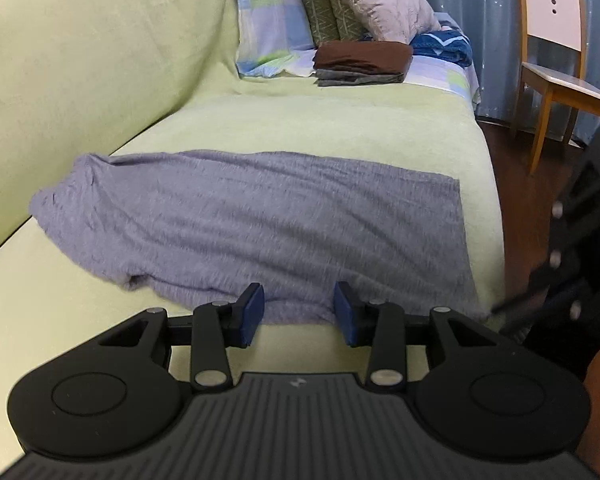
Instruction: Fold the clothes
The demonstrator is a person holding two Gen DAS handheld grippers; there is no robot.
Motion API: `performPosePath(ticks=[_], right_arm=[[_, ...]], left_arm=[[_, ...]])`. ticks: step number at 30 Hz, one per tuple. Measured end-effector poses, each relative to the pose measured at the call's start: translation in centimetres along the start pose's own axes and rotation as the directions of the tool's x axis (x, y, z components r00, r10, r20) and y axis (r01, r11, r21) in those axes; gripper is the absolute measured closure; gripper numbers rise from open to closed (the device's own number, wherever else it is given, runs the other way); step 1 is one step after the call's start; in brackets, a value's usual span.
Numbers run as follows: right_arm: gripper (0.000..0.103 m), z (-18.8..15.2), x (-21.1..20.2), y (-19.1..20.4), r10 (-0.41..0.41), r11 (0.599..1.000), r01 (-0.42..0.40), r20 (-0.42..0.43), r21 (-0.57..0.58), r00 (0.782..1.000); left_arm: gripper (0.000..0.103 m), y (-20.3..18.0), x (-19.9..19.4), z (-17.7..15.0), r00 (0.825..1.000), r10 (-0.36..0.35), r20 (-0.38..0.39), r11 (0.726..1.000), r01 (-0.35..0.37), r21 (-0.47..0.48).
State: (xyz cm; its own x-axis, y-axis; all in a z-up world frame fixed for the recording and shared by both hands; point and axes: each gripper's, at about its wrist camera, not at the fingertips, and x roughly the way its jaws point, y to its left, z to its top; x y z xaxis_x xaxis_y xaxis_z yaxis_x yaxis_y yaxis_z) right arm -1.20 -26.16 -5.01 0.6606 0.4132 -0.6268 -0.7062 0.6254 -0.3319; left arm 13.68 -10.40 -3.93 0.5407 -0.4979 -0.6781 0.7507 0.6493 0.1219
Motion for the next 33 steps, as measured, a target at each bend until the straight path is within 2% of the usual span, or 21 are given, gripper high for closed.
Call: performPosePath(ticks=[1,4,6,8,9,11,16,21,23,28,33], right_arm=[[0.093,-0.1,-0.5,-0.7,-0.017,1.0,0.017,0.006,0.022,1.0],[0.089,-0.6,-1.3,-2.8,-0.087,0.995,0.087,-0.004,0.043,0.996],[0.087,-1.2,-1.6,-4.1,-0.152,0.988,0.151,-0.028,-0.016,0.988],[0.084,-1.8,-1.7,-5.1,-0.196,0.978,0.191,-0.05,-0.087,0.979],[0.078,-2.1,-1.8,-5.6,-0.215,0.97,0.206,-0.06,-0.126,0.975],[0.076,-3.1,-1.6,-6.4,-0.244,0.95,0.224,-0.072,-0.219,0.967],[0.076,-5.8,-0.3,-7.5,-0.261,0.901,0.2,-0.113,-0.385,0.959],[0.077,-7.4,0.7,-7.5,-0.266,0.856,0.19,-0.096,-0.48,0.959],[0.077,-7.7,1.1,-7.5,-0.262,0.843,0.185,-0.084,-0.506,0.962],[0.077,-8.2,1.1,-7.5,-0.246,0.809,0.176,-0.05,-0.56,0.968],[0.077,-8.3,1.0,-7.2,-0.24,0.795,0.186,-0.018,-0.578,0.971]], left_arm=[[0.057,0.0,-0.4,-0.3,1.0,0.014,-0.008,1.0,-0.014,0.005],[0.057,-0.5,-2.0,-1.1,0.999,0.044,0.012,0.999,-0.045,0.011],[0.057,-1.8,-3.2,-1.6,0.997,0.059,0.055,0.996,-0.062,0.057],[0.048,-3.7,-4.0,-2.0,0.993,0.075,0.095,0.987,-0.087,0.132],[0.046,-4.7,-4.2,-2.2,0.991,0.073,0.109,0.983,-0.09,0.162],[0.045,-6.6,-4.5,-2.5,0.989,0.067,0.13,0.973,-0.094,0.212],[0.045,-10.7,-4.2,-2.9,0.989,0.056,0.138,0.946,-0.097,0.309],[0.045,-12.7,-2.8,-3.5,0.982,0.132,0.133,0.906,-0.174,0.387],[0.045,-13.2,-2.3,-3.9,0.977,0.164,0.135,0.871,-0.208,0.444],[0.045,-14.7,-1.1,-4.4,0.962,0.215,0.171,0.745,-0.275,0.608],[0.045,-15.7,0.4,-4.6,0.946,0.231,0.226,0.619,-0.322,0.716]])
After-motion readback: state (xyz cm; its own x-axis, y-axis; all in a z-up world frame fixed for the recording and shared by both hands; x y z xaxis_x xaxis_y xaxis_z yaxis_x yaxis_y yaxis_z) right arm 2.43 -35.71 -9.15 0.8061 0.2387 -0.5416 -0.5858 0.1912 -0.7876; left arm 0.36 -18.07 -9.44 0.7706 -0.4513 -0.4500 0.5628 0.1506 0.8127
